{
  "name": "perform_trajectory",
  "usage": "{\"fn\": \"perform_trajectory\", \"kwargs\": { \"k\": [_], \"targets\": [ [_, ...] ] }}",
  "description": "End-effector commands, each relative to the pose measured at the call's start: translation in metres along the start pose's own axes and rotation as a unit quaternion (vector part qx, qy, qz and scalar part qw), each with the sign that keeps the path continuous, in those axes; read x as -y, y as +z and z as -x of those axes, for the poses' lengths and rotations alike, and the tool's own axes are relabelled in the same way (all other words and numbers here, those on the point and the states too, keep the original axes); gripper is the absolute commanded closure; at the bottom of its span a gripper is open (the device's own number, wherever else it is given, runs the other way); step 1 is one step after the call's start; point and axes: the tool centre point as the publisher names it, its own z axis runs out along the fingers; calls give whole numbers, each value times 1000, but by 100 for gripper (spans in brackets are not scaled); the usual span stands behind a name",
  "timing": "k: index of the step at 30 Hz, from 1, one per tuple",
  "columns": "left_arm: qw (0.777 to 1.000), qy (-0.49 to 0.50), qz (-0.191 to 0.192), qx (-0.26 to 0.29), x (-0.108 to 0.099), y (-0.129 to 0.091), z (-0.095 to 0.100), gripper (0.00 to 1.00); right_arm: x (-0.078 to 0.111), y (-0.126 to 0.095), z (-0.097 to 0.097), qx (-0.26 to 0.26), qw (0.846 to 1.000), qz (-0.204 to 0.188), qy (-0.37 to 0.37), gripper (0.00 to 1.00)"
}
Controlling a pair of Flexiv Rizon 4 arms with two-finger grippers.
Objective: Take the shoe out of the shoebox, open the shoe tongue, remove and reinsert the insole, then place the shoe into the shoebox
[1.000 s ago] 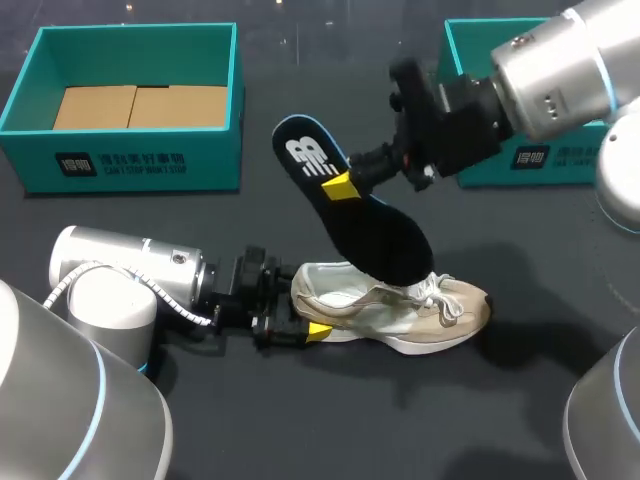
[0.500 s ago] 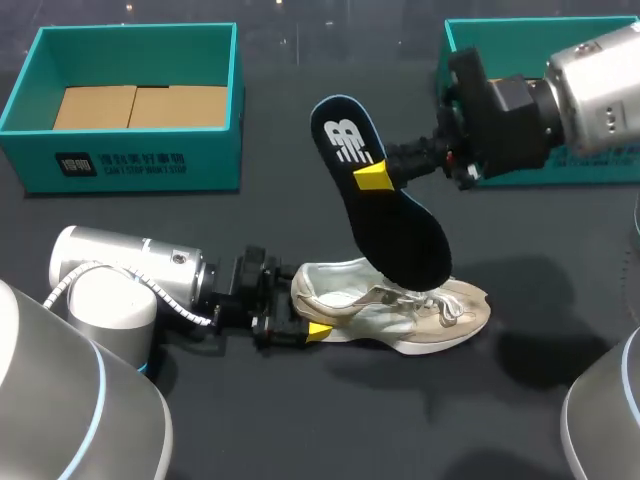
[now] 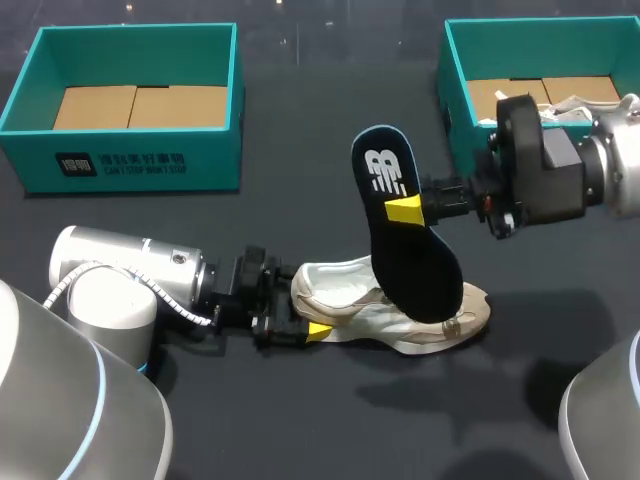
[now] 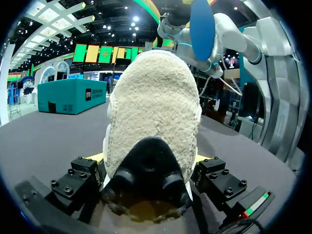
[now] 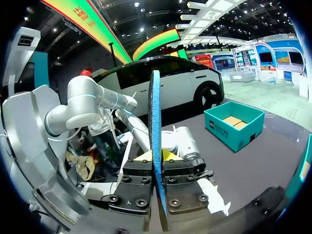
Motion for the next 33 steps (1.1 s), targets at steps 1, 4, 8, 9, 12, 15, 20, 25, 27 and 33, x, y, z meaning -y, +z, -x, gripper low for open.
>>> {"fn": "perform_trajectory", "kwargs": {
  "k": [1, 4, 8, 9, 12, 15, 20, 25, 27, 33],
  "targets": [
    [1000, 0, 0, 1, -3, 0, 0, 100, 6, -7, -5, 8, 999, 45, 2, 100],
    [1000, 0, 0, 1, -3, 0, 0, 100, 6, -12, -2, 8, 998, 66, 21, 100],
    [1000, 0, 0, 1, -3, 0, 0, 100, 4, -16, 2, 4, 996, 75, 39, 100],
    [1000, 0, 0, 1, -3, 0, 0, 100, 3, -16, 2, 2, 996, 76, 46, 100],
    [1000, 0, 0, 1, -3, 0, 0, 100, 3, -18, 2, -2, 995, 78, 66, 100],
    [1000, 0, 0, 1, -3, 0, 0, 100, 5, -21, 0, -6, 993, 78, 90, 100],
    [1000, 0, 0, 1, -3, 0, 0, 100, 4, -25, -3, -4, 993, 74, 91, 100],
    [1000, 0, 0, 1, -3, 0, 0, 100, 4, -25, -3, -1, 993, 74, 89, 100],
    [1000, 0, 0, 1, -3, 0, 0, 100, 4, -25, -3, -1, 993, 74, 89, 100],
    [1000, 4, 6, -2, 1, -3, -2, 79, 4, -25, -3, -1, 993, 74, 89, 100]
  ]
}}
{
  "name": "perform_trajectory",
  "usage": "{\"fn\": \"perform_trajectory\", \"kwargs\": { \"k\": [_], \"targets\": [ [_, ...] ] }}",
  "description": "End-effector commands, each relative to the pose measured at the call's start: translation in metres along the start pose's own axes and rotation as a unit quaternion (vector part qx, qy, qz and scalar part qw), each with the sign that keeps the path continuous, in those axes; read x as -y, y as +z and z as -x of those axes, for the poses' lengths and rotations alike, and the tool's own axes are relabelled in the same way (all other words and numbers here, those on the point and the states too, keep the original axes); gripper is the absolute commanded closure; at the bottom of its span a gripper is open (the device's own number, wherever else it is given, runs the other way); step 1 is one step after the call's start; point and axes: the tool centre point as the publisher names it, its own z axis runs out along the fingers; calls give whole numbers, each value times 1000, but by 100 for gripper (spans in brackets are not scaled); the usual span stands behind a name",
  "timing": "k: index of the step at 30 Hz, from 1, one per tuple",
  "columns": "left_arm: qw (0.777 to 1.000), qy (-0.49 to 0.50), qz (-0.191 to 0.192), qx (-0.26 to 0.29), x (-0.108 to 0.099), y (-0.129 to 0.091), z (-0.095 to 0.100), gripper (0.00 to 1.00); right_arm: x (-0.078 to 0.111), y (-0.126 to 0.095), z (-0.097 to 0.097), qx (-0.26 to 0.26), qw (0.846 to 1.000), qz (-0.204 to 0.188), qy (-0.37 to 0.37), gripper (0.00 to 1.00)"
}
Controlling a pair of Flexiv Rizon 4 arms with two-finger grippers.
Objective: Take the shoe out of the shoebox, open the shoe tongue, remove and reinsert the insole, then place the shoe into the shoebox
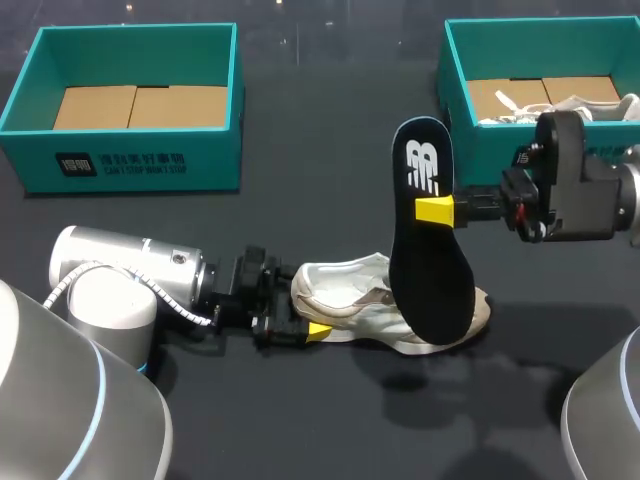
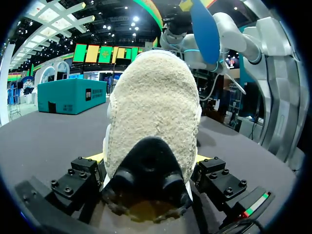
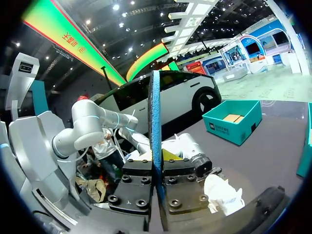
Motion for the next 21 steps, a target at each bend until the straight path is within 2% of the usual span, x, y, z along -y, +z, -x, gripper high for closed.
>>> {"fn": "perform_trajectory", "kwargs": {
  "k": [1, 2, 3, 11, 14, 17, 18, 20, 21],
  "targets": [
    [1000, 2, 11, -5, 2, -5, -1, 57, 1, 1, -1, 2, 1000, 0, 0, 100],
    [1000, 4, 14, -3, 2, -6, -2, 22, 1, 1, -1, 2, 1000, 0, 0, 100],
    [1000, 10, 20, -1, 3, -8, -2, 0, 1, 1, -1, 2, 1000, 0, 0, 100],
    [999, 23, 45, -7, 13, -31, -9, 0, 1, 1, -1, 2, 1000, 0, 0, 100],
    [997, 31, 73, -2, 16, -40, -9, 0, 1, 1, -1, 2, 1000, 0, 0, 100],
    [992, 28, 126, -5, 17, -51, -7, 0, 1, 1, -1, 2, 1000, 0, 0, 100],
    [988, 22, 156, -10, 18, -56, -7, 0, 1, 1, -1, 2, 1000, 0, 0, 100],
    [972, 66, 224, -33, 25, -71, -7, 0, 1, 1, -1, 2, 1000, 0, 0, 100],
    [968, 88, 234, -34, 33, -80, -6, 0, 1, 1, -1, 2, 1000, 0, 0, 100]
  ]
}}
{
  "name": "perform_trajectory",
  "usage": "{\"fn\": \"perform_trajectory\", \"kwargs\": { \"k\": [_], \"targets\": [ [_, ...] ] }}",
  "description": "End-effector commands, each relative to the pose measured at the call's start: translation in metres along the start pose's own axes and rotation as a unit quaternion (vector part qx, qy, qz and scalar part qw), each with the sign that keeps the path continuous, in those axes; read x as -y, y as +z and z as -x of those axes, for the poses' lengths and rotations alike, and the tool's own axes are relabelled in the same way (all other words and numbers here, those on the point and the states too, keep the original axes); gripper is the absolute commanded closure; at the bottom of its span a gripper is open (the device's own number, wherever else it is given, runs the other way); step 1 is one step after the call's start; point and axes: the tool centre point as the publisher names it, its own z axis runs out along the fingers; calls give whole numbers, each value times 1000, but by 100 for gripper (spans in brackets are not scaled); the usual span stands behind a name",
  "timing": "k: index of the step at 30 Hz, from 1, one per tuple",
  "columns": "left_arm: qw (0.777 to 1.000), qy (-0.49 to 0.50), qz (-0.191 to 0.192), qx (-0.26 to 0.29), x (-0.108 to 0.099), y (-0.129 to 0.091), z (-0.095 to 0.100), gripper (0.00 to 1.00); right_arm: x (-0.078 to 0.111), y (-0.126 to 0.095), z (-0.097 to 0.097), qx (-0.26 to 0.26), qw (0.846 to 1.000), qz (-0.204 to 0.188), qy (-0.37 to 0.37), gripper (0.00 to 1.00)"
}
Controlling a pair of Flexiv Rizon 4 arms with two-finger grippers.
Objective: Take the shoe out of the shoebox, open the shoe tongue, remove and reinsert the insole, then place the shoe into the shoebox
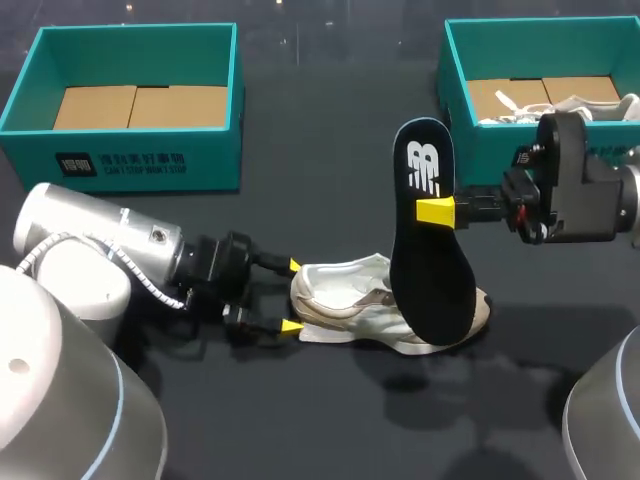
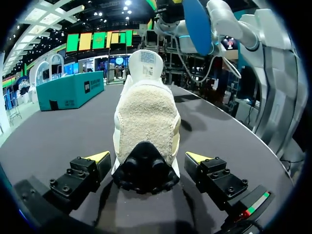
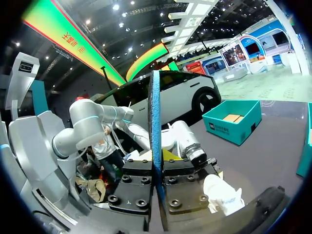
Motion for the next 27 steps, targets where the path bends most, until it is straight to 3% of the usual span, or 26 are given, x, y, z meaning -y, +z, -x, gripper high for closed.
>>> {"fn": "perform_trajectory", "kwargs": {
  "k": [1, 13, 16, 18, 20, 27],
  "targets": [
    [990, 57, 125, -29, 19, -39, 0, 0, 0, 1, 0, 1, 1000, 0, 0, 100],
    [990, 57, 125, -29, 19, -39, 0, 0, 0, 1, 0, 1, 1000, 0, 0, 100],
    [979, 39, 197, -35, 33, -28, -3, 0, 0, 1, 0, 1, 1000, 0, 0, 100],
    [953, -14, 295, -65, 38, -21, 1, 0, 0, 1, 0, 1, 1000, 0, 0, 100],
    [900, -69, 427, -63, 38, -16, 1, 0, 0, 1, 0, 1, 1000, 0, 0, 100],
    [900, -69, 427, -63, 38, -16, 1, 0, 0, 1, 0, 1, 1000, 0, 0, 100]
  ]
}}
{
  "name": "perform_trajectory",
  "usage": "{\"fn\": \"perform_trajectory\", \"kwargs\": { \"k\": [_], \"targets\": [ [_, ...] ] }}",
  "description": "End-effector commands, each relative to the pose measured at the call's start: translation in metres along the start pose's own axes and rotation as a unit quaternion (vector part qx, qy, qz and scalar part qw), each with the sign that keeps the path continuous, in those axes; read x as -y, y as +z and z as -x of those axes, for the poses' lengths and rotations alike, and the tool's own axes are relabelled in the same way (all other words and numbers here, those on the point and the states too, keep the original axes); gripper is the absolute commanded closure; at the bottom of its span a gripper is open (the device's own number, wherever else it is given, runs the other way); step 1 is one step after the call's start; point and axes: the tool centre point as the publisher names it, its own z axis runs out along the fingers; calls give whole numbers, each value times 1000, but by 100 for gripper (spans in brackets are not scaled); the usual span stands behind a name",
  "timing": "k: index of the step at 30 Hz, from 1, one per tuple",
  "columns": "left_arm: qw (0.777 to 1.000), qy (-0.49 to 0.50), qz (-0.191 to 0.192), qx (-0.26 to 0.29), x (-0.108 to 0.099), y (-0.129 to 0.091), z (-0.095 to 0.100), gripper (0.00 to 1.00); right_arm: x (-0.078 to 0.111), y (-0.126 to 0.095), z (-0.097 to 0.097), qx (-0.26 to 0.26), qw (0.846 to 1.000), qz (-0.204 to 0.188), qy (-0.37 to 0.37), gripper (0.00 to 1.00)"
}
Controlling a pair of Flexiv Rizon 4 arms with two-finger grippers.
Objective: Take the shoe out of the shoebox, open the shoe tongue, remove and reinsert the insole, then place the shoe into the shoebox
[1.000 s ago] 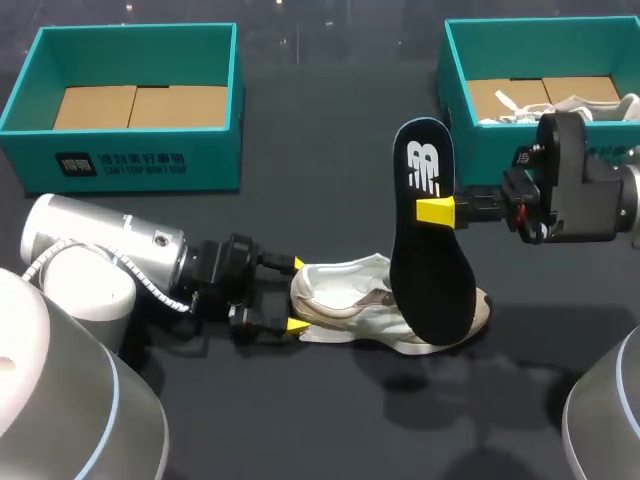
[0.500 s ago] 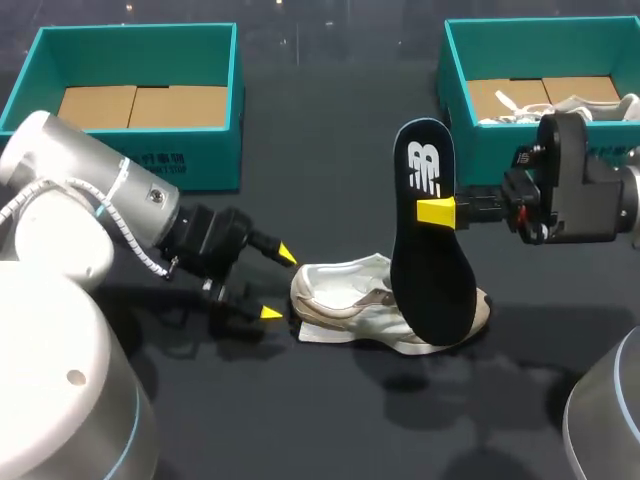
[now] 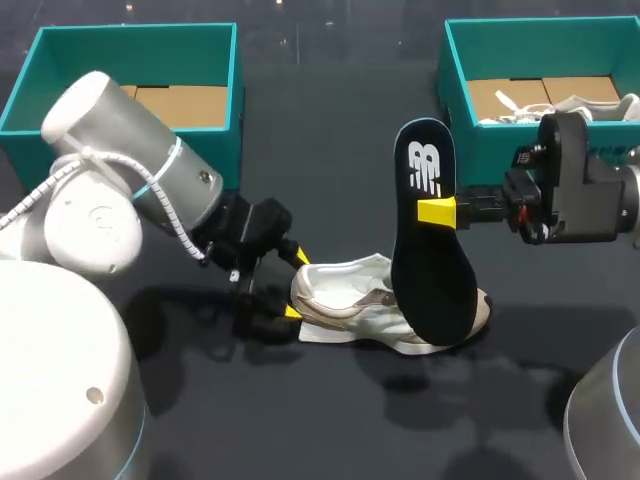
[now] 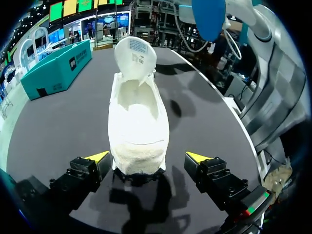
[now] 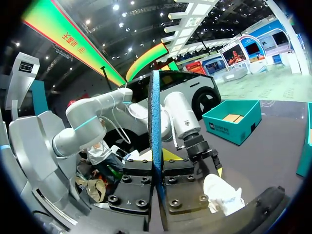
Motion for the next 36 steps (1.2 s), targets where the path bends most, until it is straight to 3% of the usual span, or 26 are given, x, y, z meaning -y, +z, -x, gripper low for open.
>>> {"fn": "perform_trajectory", "kwargs": {
  "k": [1, 7, 14, 28, 36],
  "targets": [
    [973, -60, 219, -34, 7, 1, 7, 0, 1, 2, 1, 1, 1000, 0, 0, 100],
    [974, -53, 218, -25, 9, 1, 9, 0, 1, 2, 1, 1, 1000, 0, 0, 100],
    [963, -34, 265, 47, 23, -8, 14, 0, 1, 2, 1, 1, 1000, 0, 0, 100],
    [957, -38, 287, 26, 24, -3, 16, 0, 1, 2, 1, 1, 1000, 0, 0, 100],
    [960, -22, 276, 43, 53, -10, 18, 0, 1, 2, 1, 1, 1000, 0, 0, 100]
  ]
}}
